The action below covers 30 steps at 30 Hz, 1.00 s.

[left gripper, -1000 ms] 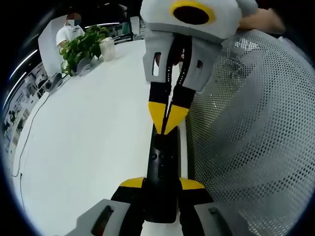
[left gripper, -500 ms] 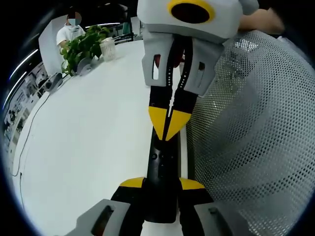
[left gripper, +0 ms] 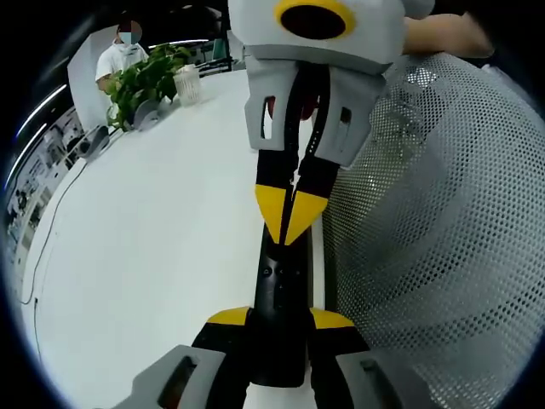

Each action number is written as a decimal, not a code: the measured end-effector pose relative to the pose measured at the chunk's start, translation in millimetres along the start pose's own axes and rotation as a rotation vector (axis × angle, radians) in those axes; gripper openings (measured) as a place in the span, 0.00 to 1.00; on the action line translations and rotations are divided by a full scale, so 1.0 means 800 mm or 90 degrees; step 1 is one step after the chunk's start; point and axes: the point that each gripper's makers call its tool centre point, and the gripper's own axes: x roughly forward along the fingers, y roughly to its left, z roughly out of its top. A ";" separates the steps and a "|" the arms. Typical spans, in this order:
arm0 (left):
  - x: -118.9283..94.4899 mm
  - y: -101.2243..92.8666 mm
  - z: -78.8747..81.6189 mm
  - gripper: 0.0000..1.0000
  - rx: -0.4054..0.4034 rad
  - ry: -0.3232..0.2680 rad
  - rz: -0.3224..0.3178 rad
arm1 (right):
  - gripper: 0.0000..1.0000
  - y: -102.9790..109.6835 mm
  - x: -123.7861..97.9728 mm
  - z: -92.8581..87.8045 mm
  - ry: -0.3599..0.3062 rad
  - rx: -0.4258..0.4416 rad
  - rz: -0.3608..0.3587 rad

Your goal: Press the specified remote control buttons in sequence, fully releasing each button before pressing the next.

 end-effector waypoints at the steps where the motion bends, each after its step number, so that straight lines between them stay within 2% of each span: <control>1: 0.000 0.000 0.000 0.25 0.000 0.000 0.000 | 0.00 0.001 0.000 0.000 0.001 -0.002 0.001; 9: 0.000 0.000 0.000 0.25 0.000 0.000 0.000 | 0.00 0.004 0.005 0.011 -0.006 -0.045 -0.002; 20: 0.000 0.000 0.000 0.25 0.002 -0.003 -0.001 | 0.00 0.002 0.007 0.010 -0.012 -0.046 -0.008; 25: 0.000 0.000 0.000 0.25 0.001 -0.005 -0.002 | 0.00 0.003 0.007 0.012 -0.009 -0.063 -0.012; 30: 0.000 0.000 0.000 0.25 0.003 -0.005 -0.003 | 0.00 0.005 0.010 0.017 -0.001 -0.110 -0.018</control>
